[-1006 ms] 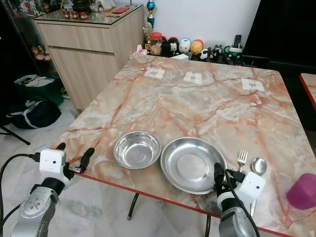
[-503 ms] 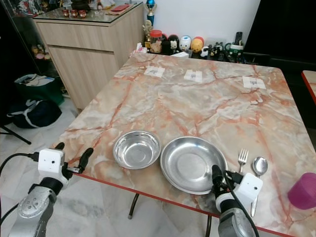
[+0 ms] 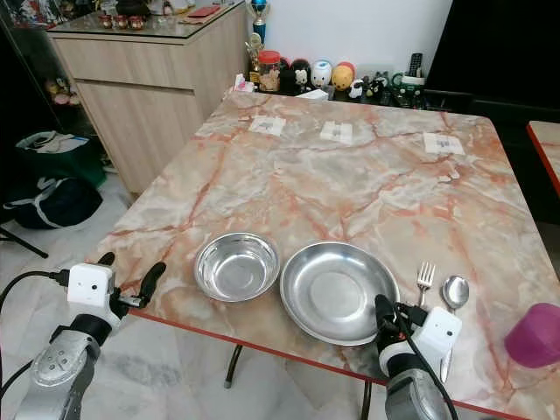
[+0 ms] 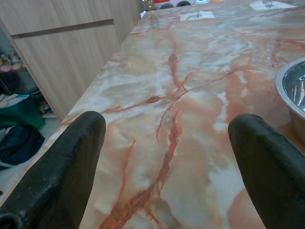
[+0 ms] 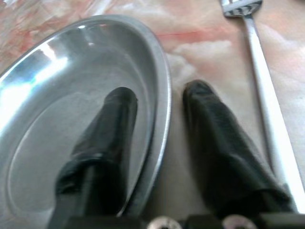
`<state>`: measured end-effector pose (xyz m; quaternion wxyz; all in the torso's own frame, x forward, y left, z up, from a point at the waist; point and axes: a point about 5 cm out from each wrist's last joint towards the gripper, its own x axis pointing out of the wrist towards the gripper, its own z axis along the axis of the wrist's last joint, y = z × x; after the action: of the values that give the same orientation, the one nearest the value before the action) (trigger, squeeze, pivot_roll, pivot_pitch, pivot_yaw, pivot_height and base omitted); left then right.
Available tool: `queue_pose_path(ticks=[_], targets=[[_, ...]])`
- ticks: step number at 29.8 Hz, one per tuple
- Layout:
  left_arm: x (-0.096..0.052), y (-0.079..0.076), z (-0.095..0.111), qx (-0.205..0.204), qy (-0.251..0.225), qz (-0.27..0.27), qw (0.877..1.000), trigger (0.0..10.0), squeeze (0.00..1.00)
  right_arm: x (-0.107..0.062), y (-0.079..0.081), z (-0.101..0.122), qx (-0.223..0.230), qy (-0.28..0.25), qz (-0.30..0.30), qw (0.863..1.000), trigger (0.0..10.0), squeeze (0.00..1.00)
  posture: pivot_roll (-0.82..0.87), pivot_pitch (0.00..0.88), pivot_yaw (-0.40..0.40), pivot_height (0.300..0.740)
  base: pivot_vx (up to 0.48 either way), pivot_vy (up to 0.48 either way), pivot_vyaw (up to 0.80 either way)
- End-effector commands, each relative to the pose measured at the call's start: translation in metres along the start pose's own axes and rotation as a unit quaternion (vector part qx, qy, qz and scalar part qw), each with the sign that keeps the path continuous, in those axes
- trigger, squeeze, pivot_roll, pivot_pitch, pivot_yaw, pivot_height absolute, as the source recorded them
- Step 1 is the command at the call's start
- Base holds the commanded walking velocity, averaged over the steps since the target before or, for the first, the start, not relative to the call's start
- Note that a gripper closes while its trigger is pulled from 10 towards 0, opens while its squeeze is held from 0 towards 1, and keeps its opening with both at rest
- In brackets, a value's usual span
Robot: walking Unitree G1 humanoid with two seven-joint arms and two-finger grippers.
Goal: Setting the table
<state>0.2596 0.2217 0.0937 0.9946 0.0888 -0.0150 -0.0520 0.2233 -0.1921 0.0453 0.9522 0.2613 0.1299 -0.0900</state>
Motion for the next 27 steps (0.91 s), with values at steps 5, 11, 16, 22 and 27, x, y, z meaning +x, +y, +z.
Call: queue_pose_path(ticks=[5, 11, 16, 22, 27], targets=[[0.001, -0.002, 0.002, 0.003, 0.002, -0.009, 1.0, 10.0, 0.0, 0.0, 0.006, -0.011, 0.011, 0.025, 0.01, 1.0, 0.0, 0.0, 0.08, 0.02, 0.004, 0.74, 0.0, 0.0, 0.0], [0.001, -0.003, 0.002, 0.006, 0.003, -0.014, 1.0, 10.0, 0.0, 0.001, 0.006, -0.01, 0.009, 0.022, 0.009, 1.0, 0.0, 0.0, 0.08, 0.02, 0.002, 0.74, 0.0, 0.0, 0.0], [0.001, -0.006, 0.001, 0.015, 0.004, -0.026, 1.0, 10.0, 0.0, 0.001, 0.002, -0.01, 0.001, 0.018, -0.008, 1.0, 0.0, 0.0, 0.08, 0.022, 0.003, 0.74, 0.0, 0.0, 0.0], [0.001, -0.01, 0.003, 0.029, 0.0, -0.038, 0.999, 10.0, 0.0, 0.0, 0.0, 0.012, -0.016, -0.067, -0.021, 0.997, 0.0, 0.0, 0.08, 0.022, 0.003, 0.74, 0.0, 0.0, 0.0], [0.001, -0.01, 0.003, 0.033, -0.005, -0.028, 0.999, 10.0, 0.0, -0.002, 0.004, 0.038, -0.039, -0.15, -0.018, 0.988, 0.0, 0.0, 0.08, 0.018, 0.004, 0.74, 0.0, 0.0, 0.0]])
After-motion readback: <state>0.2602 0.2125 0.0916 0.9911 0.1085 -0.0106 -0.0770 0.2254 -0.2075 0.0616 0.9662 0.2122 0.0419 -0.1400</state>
